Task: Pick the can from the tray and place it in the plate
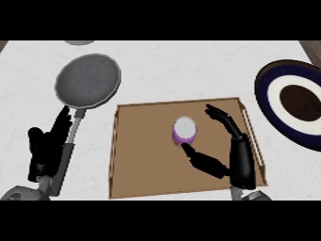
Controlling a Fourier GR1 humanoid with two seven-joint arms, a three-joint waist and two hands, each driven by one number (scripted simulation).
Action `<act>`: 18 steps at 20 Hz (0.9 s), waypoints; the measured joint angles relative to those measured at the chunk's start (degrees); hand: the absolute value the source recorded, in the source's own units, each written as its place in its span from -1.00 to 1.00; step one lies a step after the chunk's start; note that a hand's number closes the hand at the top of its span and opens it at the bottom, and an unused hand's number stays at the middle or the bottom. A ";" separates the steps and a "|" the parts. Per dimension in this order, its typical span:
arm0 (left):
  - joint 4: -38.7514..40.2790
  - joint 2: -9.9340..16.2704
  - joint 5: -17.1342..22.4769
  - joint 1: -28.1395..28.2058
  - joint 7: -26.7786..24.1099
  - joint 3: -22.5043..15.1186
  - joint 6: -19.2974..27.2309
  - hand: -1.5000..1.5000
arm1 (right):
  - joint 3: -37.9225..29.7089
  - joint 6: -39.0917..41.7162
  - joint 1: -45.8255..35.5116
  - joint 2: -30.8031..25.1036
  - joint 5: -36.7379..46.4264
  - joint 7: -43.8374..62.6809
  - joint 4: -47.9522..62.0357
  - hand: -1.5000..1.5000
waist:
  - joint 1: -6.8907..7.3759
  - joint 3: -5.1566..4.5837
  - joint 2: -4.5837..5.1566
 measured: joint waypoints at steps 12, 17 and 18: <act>-1.19 -1.13 -1.98 -0.46 2.54 -0.77 0.91 0.00 | 5.64 17.13 -8.72 -10.26 22.38 35.65 -6.02 -1.00 | 0.62 -0.24 -0.18; -2.31 -2.45 -3.52 -0.08 3.03 -1.97 1.94 0.00 | 5.96 31.76 -13.81 -10.20 18.67 48.44 -8.70 -1.00 | 1.07 -0.18 -0.05; -2.45 -2.26 -3.49 -0.37 3.39 -1.75 1.65 0.00 | 5.78 34.46 -15.07 -9.77 17.55 50.91 -9.10 -1.00 | 1.11 -0.17 -0.02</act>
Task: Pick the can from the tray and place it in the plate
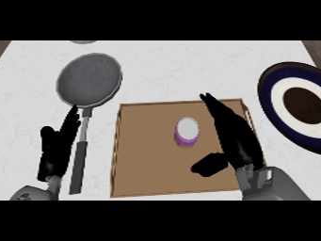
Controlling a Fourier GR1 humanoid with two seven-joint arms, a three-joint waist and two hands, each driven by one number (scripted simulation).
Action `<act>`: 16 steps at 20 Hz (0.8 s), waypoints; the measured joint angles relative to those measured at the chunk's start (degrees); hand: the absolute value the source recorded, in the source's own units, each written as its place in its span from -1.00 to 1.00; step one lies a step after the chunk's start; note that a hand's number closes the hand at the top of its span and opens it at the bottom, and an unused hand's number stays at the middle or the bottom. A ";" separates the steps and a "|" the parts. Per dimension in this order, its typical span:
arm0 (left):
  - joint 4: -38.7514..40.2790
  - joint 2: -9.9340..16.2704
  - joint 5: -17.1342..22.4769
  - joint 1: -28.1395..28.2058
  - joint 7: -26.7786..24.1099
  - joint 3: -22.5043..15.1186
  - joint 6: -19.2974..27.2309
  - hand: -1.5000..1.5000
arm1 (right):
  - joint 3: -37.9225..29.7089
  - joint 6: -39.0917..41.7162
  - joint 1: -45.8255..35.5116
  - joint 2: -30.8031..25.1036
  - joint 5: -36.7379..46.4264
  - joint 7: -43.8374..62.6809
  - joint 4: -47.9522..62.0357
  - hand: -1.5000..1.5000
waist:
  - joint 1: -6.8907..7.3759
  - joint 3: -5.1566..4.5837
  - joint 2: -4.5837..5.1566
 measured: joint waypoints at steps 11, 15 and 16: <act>0.01 -1.69 -2.53 0.30 1.10 3.25 -2.81 0.00 | -2.55 11.29 -3.33 6.92 -0.49 6.73 4.58 -1.00 | 0.04 0.09 0.16; 0.23 -3.28 -4.03 1.04 0.37 4.44 -3.80 0.00 | -4.32 13.13 -3.56 9.03 0.74 4.73 7.73 -1.00 | 0.03 0.11 0.18; 0.13 -3.57 -4.39 1.06 0.83 4.85 -4.18 0.00 | -4.34 13.60 -3.16 9.77 1.35 4.90 7.41 -1.00 | 0.01 0.11 0.19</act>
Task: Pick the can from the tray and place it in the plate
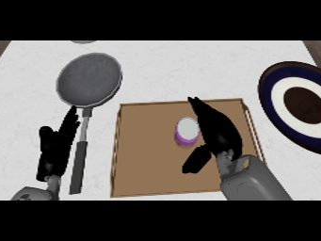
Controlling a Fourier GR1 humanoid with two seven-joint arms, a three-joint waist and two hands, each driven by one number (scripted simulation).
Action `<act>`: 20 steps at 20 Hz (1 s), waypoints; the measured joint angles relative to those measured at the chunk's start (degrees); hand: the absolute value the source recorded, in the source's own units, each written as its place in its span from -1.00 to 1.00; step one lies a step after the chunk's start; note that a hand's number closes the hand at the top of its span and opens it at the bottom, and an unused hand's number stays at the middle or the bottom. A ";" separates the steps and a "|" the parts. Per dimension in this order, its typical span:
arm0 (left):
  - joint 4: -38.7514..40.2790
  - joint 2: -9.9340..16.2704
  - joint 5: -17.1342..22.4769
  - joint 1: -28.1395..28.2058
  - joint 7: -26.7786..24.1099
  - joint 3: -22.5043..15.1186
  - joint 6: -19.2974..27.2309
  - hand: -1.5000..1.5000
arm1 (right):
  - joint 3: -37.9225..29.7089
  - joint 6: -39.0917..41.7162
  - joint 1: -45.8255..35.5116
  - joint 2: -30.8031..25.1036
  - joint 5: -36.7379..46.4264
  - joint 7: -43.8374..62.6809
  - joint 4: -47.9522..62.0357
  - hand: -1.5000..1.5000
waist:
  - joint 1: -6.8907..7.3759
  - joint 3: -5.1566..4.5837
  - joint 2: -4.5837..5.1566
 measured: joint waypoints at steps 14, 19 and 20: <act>-0.91 -2.75 -4.22 -0.39 2.24 5.33 -4.56 0.00 | -4.87 1.79 0.25 5.63 5.83 -6.76 8.48 -1.00 | -0.02 0.01 0.00; -2.03 -3.75 -5.28 0.82 2.43 6.35 -5.59 0.00 | -5.57 1.79 0.59 5.37 7.73 -10.86 10.95 1.00 | 0.00 0.00 -0.02; -2.55 -4.13 -5.80 0.88 2.90 6.05 -5.25 0.00 | -5.45 0.98 0.73 4.83 8.48 -12.95 12.06 1.00 | 0.03 0.00 -0.01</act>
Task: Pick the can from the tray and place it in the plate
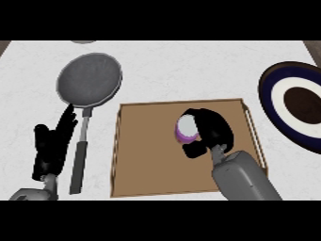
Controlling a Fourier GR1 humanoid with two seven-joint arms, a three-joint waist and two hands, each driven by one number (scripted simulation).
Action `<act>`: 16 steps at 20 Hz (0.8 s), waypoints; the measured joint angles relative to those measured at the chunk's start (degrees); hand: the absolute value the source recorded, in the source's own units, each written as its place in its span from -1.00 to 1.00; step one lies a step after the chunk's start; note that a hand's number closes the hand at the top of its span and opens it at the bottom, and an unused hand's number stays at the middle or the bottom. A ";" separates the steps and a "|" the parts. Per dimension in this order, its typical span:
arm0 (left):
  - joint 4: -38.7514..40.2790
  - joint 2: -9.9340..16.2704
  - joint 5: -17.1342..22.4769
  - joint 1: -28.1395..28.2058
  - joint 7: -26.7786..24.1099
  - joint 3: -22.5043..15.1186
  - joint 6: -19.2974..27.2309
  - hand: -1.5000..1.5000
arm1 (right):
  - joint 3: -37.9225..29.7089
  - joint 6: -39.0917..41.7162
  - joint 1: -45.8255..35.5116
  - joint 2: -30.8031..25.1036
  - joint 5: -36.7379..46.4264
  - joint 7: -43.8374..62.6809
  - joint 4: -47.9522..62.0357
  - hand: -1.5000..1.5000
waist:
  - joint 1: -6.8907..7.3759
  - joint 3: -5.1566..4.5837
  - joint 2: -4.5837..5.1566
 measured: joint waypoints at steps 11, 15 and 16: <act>-1.49 -1.33 -1.89 1.11 0.91 0.90 -0.63 0.00 | 2.54 -2.40 2.82 -7.61 5.70 -14.80 -2.33 1.00 | -0.28 0.00 -0.24; -0.56 -1.68 -1.70 1.55 -0.40 1.13 -0.85 0.00 | 4.92 -5.35 6.97 -17.69 6.92 -30.97 -5.33 1.00 | -0.78 0.02 -0.28; -0.59 -1.66 -1.71 1.78 -0.53 1.23 -0.83 0.00 | 4.46 -7.79 8.55 -20.01 7.33 -34.71 -5.57 1.00 | -0.85 0.04 -0.25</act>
